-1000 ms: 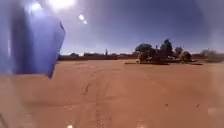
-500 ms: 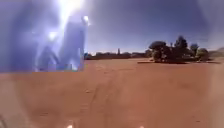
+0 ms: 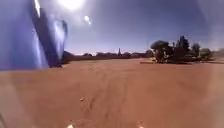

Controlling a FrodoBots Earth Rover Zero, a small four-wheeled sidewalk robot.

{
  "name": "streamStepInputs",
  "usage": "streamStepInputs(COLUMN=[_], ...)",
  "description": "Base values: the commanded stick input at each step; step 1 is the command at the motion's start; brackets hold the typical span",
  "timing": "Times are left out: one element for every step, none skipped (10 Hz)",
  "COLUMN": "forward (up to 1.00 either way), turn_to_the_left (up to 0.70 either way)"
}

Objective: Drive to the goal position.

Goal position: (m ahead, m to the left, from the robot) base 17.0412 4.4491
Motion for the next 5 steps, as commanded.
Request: streamStepInputs(forward=[0.70, 0.70, 0.70, 0.70, 0.70], turn_to_the_left=[0.00, 0.00, 0.00, 0.00, 0.00])
